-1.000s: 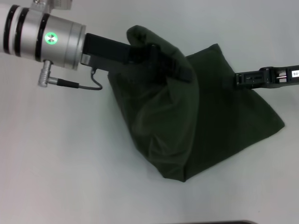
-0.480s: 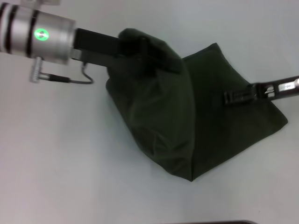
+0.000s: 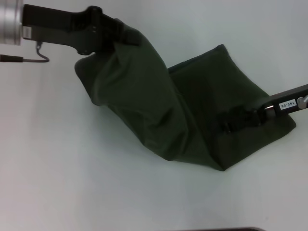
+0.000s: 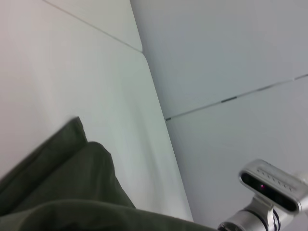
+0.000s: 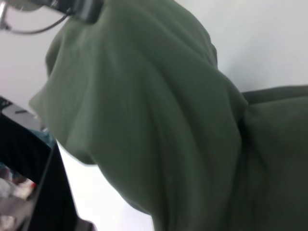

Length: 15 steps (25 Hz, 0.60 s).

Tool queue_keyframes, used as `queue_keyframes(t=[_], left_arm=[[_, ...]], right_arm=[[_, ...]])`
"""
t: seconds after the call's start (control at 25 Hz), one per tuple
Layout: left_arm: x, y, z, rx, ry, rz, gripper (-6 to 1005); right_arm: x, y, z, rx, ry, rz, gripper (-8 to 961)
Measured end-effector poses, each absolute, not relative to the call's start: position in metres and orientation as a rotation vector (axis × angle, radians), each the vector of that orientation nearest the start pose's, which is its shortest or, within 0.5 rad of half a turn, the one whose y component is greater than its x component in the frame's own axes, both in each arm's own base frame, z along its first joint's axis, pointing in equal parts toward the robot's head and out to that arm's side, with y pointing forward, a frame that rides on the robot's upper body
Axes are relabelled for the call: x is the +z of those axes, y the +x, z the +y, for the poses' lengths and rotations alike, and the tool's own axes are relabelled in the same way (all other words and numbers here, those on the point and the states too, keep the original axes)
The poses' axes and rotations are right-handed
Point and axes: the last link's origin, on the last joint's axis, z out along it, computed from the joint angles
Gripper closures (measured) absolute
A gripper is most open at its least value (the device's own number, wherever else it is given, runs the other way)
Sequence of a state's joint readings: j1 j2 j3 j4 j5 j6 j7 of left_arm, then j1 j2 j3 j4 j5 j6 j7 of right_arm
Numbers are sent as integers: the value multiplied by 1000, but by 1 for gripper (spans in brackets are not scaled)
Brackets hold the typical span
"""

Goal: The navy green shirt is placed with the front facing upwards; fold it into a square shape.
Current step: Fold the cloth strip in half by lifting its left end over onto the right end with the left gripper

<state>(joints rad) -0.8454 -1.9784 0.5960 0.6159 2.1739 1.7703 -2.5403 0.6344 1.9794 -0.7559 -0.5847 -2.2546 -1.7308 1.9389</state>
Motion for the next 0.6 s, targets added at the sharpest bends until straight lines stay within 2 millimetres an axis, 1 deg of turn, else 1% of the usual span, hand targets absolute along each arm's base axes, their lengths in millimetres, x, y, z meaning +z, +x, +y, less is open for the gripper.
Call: queue_keyframes(t=[0.16, 0.28, 0.4, 0.52, 0.56, 0.6], left_arm=[[38, -181, 378, -652, -2601, -1977, 896], [39, -181, 379, -657, -2600, -1969, 896], [39, -182, 378, -659, -2603, -1965, 895], [40, -183, 376, -673, -2606, -1971, 895], [41, -183, 375, -681, -2609, -1973, 895], [41, -183, 375, -681, -2609, -1973, 895]], right_arm=[[10, 272, 322, 331, -2930, 1165, 97], [19, 279, 324, 342, -2904, 980, 99], [26, 284, 322, 420, -2850, 819, 157], [29, 292, 322, 522, -2735, 775, 215], [25, 295, 319, 561, -2702, 728, 235], [25, 295, 319, 561, -2702, 728, 254]])
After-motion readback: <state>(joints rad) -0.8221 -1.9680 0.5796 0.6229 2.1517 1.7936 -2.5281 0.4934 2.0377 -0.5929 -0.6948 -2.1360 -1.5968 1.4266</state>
